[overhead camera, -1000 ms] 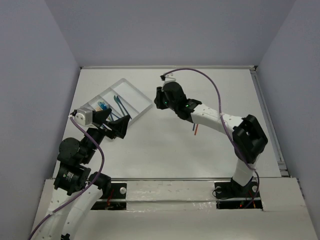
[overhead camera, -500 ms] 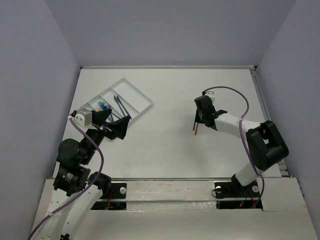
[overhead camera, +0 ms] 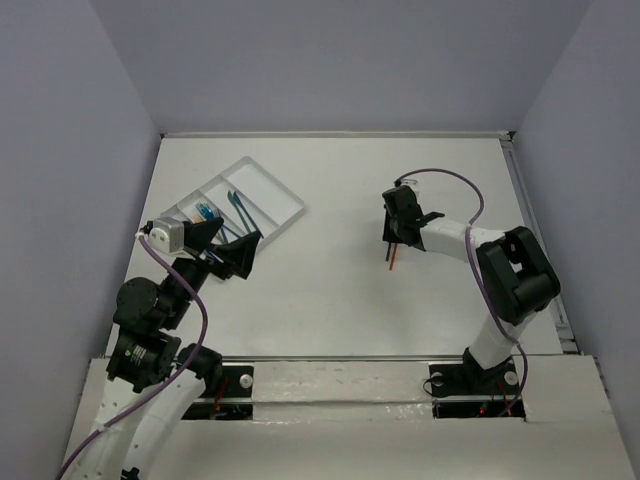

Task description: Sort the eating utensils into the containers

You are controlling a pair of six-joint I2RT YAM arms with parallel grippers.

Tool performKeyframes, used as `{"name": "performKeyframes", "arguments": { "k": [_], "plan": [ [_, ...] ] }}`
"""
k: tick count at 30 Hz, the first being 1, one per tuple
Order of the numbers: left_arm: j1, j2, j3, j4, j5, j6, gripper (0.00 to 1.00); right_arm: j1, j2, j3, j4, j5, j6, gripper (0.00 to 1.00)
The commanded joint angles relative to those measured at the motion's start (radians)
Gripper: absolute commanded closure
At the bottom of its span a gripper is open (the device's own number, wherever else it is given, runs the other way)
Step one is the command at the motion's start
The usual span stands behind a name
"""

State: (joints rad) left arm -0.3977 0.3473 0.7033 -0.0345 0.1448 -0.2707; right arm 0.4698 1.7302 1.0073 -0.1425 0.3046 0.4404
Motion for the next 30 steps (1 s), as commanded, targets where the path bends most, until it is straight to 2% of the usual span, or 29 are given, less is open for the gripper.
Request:
{"name": "performKeyframes", "arguments": {
  "k": [1,11,18,30],
  "plan": [
    [-0.004,-0.005,0.032,0.050,0.002,0.005,0.01,-0.005,0.044,0.060,-0.009,-0.002,-0.003,0.74],
    [-0.004,0.002,0.030,0.051,0.010,0.005,0.01,-0.005,0.066,0.050,-0.023,0.027,0.015,0.76],
    [-0.004,0.007,0.030,0.054,0.013,0.004,0.01,-0.005,-0.007,0.007,0.052,-0.019,-0.022,0.78],
    [-0.004,0.005,0.030,0.053,0.013,0.004,0.01,-0.005,-0.017,0.002,0.037,0.022,-0.020,0.81]
  ]
}}
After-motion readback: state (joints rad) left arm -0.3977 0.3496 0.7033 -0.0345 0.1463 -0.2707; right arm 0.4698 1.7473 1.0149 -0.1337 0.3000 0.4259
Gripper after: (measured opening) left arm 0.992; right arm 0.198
